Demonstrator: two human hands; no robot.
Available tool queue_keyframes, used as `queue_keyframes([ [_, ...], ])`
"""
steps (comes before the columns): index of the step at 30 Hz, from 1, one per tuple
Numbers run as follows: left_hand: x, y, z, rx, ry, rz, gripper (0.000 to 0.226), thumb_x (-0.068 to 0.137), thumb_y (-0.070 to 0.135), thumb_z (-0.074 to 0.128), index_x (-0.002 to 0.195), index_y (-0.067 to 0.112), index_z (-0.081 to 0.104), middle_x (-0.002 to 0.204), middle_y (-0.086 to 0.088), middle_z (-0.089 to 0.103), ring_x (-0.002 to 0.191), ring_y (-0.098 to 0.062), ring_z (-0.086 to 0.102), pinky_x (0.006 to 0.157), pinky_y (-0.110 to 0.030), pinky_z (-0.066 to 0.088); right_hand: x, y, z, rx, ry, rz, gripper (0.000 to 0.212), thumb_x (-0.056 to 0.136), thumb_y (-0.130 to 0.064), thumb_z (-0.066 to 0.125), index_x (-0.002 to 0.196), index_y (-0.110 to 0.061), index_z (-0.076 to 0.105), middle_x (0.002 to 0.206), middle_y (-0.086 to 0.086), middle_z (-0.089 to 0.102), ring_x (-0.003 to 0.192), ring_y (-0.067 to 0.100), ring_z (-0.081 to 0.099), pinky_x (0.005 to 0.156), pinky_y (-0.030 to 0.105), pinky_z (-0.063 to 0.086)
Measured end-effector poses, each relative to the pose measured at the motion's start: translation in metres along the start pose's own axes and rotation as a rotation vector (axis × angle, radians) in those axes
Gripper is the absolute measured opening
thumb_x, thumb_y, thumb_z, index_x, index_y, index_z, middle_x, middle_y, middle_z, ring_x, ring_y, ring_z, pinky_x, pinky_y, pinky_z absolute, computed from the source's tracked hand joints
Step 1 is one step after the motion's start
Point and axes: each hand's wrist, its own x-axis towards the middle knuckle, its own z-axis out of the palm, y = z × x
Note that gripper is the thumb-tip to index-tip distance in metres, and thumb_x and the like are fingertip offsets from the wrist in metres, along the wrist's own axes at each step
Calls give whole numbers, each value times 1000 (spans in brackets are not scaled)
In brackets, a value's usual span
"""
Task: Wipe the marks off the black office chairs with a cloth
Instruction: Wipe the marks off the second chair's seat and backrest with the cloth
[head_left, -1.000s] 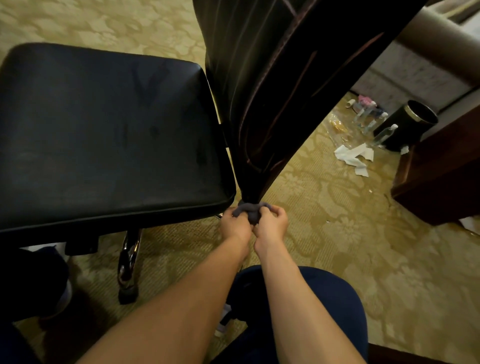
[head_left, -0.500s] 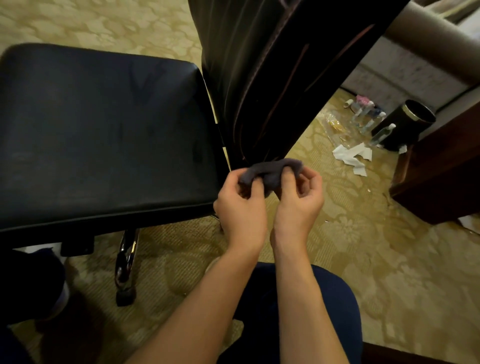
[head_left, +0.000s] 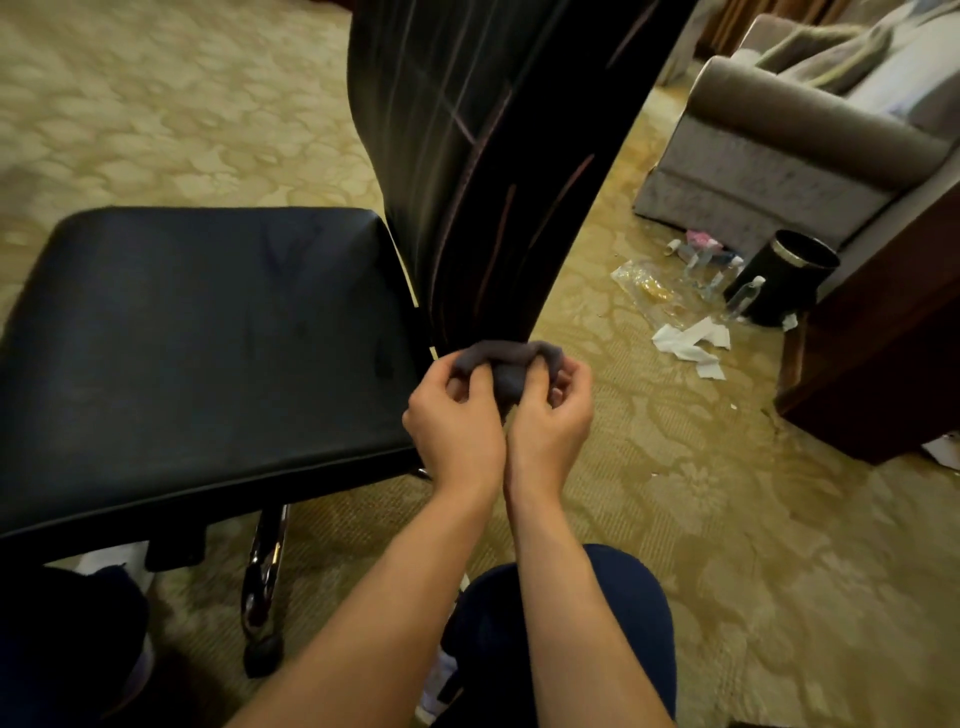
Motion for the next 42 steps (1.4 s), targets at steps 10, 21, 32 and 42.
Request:
queue_keyframes([
  [10, -8, -10, 1, 253, -68, 44, 14, 94, 14, 60, 100, 17, 73, 86, 1, 72, 89, -19, 68, 78, -32, 55, 16, 6, -9, -269, -157, 75, 4, 95, -13, 56, 94, -17, 57, 91, 0, 65, 89, 20, 64, 73, 28, 48],
  [21, -11, 82, 8, 93, -53, 235, 21, 94, 14, 63, 111, 20, 73, 83, 18, 67, 83, 10, 65, 71, -5, 48, 62, -114, -14, -106, -158, -195, 14, 96, -17, 59, 85, -26, 57, 82, -11, 64, 73, -2, 61, 67, 17, 49],
  [32, -9, 55, -1, 296, -95, 156, 24, 95, 21, 62, 117, 21, 71, 96, 3, 72, 92, -13, 68, 82, -34, 59, 54, -51, -26, -551, -312, -87, 5, 97, -18, 52, 96, -20, 57, 98, -2, 62, 92, 19, 61, 74, 34, 49],
  [42, -16, 136, 14, 54, -44, 329, 21, 95, 20, 63, 113, 22, 74, 89, 9, 74, 86, -3, 69, 81, -34, 60, 80, -167, -33, -183, -243, -177, 7, 100, -19, 49, 94, -22, 51, 82, 2, 64, 70, 11, 65, 69, 37, 58],
])
